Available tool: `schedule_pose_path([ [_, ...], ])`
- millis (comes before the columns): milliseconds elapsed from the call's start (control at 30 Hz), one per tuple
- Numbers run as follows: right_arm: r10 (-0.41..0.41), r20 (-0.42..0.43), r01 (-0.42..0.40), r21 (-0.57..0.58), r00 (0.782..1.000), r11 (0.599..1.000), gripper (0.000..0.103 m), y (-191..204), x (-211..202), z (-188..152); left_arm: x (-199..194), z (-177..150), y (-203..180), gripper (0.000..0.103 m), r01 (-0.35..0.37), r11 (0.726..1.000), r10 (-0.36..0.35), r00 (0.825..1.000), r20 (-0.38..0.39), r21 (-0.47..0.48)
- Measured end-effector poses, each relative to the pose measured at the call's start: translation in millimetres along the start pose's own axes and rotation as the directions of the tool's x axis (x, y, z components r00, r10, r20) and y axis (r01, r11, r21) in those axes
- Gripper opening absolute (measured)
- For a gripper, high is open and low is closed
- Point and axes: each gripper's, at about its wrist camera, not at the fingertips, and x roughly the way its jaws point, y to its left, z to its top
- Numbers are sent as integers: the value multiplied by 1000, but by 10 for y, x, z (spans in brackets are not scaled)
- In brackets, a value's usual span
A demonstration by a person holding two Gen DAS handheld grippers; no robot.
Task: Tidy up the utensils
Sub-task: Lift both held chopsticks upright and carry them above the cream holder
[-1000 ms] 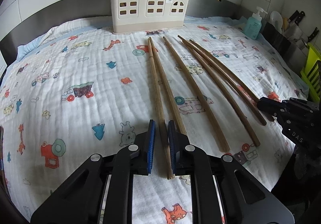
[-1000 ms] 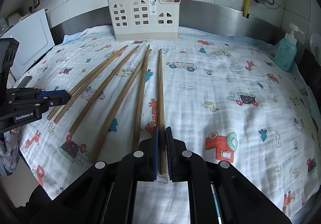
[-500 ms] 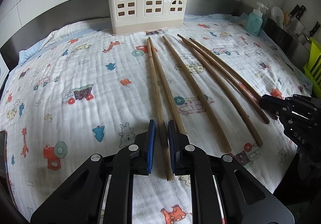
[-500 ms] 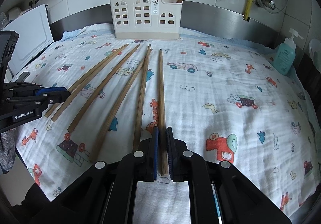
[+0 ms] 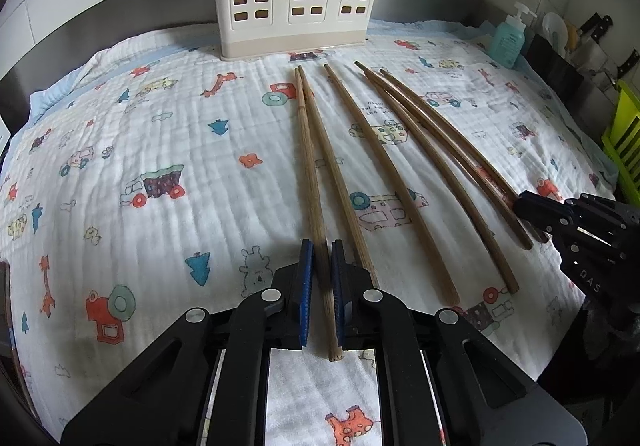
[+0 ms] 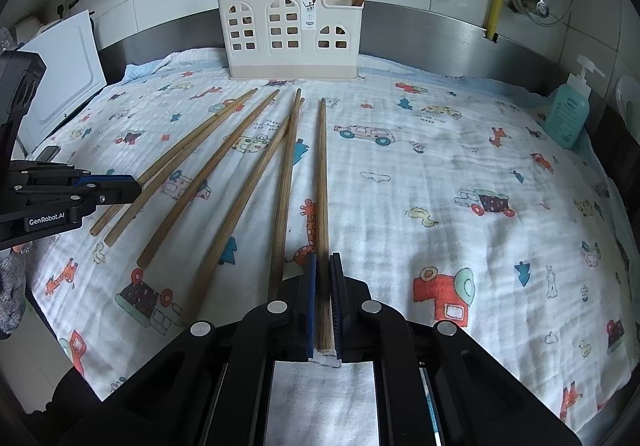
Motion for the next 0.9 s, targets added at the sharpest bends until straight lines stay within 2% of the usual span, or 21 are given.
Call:
schedule_pose_path([
  [133,4,32,-4,-3,999,1000,7,34,-109,44,-52,13,48,6,22,999,-21,1000,20,-26],
  [367,2,134,-2,-2,991,1000,7,34,-436,273,-370,139,121,6,48,998,-43,991,126,-43],
  [600,19,236,-18,-7,972,1000,7,28,-726,628,-610,338,190,6,68,996,-56,977,205,-51],
  [900,68,291,-64,-22,954,998,6,-30,-906,1205,-797,656,229,6,82,996,-74,962,263,-18],
])
